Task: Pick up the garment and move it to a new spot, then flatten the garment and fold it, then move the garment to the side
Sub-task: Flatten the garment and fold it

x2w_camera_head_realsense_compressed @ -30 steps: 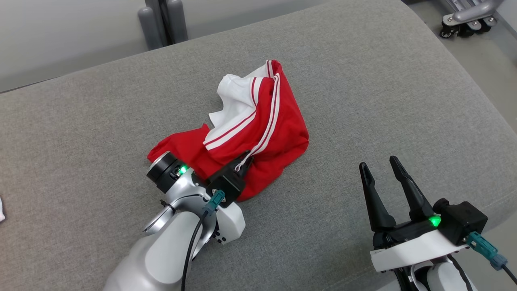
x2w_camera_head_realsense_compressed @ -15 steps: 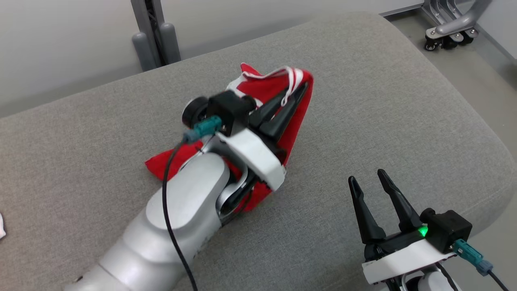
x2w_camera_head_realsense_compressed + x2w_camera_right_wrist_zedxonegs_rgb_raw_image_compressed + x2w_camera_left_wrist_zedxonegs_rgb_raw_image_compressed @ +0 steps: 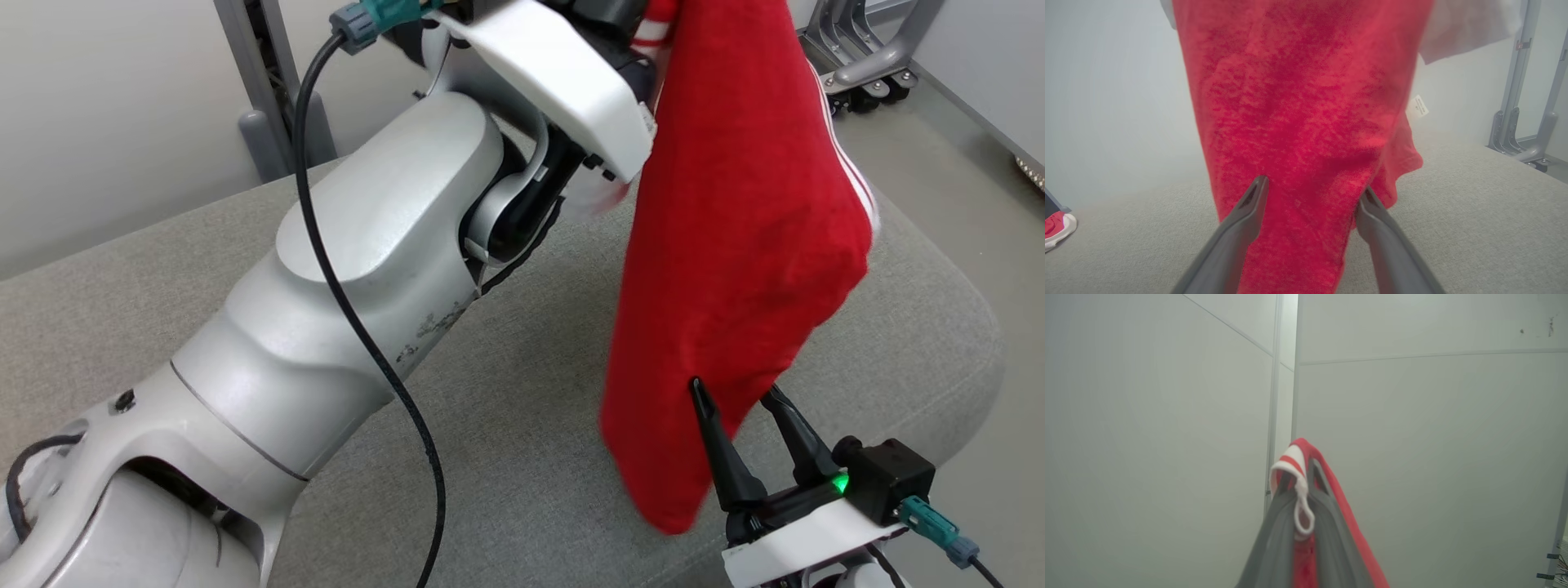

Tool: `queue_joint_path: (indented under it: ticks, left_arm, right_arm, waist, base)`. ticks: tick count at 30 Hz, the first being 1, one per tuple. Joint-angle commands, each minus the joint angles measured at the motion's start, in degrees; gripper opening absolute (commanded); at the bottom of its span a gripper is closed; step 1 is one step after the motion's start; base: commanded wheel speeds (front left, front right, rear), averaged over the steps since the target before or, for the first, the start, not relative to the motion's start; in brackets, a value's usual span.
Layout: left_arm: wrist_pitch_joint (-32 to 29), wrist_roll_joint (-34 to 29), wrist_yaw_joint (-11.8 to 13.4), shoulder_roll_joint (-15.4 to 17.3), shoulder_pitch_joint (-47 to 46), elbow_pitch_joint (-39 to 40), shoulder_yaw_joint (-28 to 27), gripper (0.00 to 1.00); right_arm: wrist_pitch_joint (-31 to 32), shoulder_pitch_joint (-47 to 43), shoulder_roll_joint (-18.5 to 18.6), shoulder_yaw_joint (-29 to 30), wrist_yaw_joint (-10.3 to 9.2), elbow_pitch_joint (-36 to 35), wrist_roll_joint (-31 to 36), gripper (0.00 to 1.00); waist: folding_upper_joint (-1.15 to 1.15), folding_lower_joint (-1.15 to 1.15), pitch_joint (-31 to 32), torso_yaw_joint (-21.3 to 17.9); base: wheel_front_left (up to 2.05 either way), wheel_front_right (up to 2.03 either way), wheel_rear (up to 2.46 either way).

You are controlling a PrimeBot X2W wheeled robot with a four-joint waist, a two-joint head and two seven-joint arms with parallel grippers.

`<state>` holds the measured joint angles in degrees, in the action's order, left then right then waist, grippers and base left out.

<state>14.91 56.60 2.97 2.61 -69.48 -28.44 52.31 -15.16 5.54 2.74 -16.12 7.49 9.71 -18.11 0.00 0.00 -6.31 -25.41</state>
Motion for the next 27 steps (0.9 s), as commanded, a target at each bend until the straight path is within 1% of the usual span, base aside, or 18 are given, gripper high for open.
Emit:
queue_joint_path:
  ticks: [1,3,4,5,7,9,11,15,17,20,24,27]
  left_arm:
    - [0.2,1.0,1.8,0.6,2.3,-2.9,0.7,0.00]
    - [-0.2,2.9,4.2,0.5,5.2,-7.3,1.6,0.00]
    - [-0.8,3.4,4.8,0.4,6.6,-9.2,2.3,0.00]
    - [-0.8,3.4,4.8,0.4,6.6,-9.2,2.3,0.00]
    - [-1.6,4.7,5.7,0.4,9.6,-13.3,2.9,0.00]
    - [-1.3,6.1,6.0,0.9,13.3,-16.7,2.5,0.00]
    - [-0.7,6.9,5.8,2.6,16.8,-19.7,1.4,0.00]
    - [0.1,8.2,5.1,5.6,22.7,-22.2,-2.2,0.00]
    - [0.3,7.5,4.8,7.8,24.9,-21.6,-5.2,0.00]
    - [0.3,4.9,5.6,11.3,29.5,-19.5,-11.0,0.00]
    - [0.3,1.3,7.0,14.1,36.4,-14.9,-18.6,0.00]
    - [0.3,-1.2,8.2,15.1,42.7,-11.4,-22.7,0.00]
  right_arm:
    - [-0.1,-0.2,0.3,0.5,0.01,-0.6,-0.1,1.00]
    - [-0.1,-0.7,0.3,1.1,0.01,-0.8,0.1,1.00]
    - [-0.1,-1.0,0.3,1.4,0.01,-0.8,0.3,1.00]
    - [-0.1,-1.0,0.3,1.4,0.01,-0.8,0.3,1.00]
    - [-0.1,-1.5,0.3,1.9,0.01,-0.8,0.4,1.00]
    - [-0.1,-1.6,0.3,2.0,0.01,-0.9,0.6,1.00]
    - [-0.1,-2.1,0.3,2.1,0.01,-0.9,0.8,1.00]
    - [-0.1,-2.3,0.3,2.0,0.01,-1.0,1.0,1.00]
    - [-0.1,-2.4,0.3,2.0,0.01,-1.1,1.3,1.00]
    - [-0.1,-2.4,0.3,1.8,0.01,-1.0,1.6,1.00]
    - [-0.1,-2.6,0.3,1.7,0.01,-1.1,1.8,1.00]
    - [-0.1,-2.9,0.3,1.9,0.01,-1.2,1.9,1.00]
  waist:
    - [0.00,0.00,-0.1,0.9]
    - [0.00,0.00,-0.2,2.0]
    - [0.00,0.00,-0.3,2.6]
    - [0.00,0.00,-0.3,2.6]
    - [0.00,0.00,-0.3,3.8]
    - [0.00,0.00,-0.4,5.0]
    - [0.00,0.00,-0.3,6.0]
    - [0.00,0.00,-0.1,7.7]
    - [0.00,0.00,0.1,8.4]
    - [0.00,0.00,0.4,9.2]
    - [0.00,0.00,0.7,9.5]
    - [0.00,0.00,0.9,9.7]
  base:
    - [0.00,0.00,0.00]
    - [0.00,0.00,0.00]
    - [0.00,0.00,0.00]
    - [0.00,0.00,0.00]
    - [0.00,0.00,0.00]
    - [0.00,0.00,0.00]
    - [0.00,0.00,0.00]
    - [0.00,0.00,0.00]
    - [0.00,0.00,0.00]
    - [0.00,0.00,0.00]
    - [0.00,0.00,0.00]
    - [0.00,0.00,0.00]
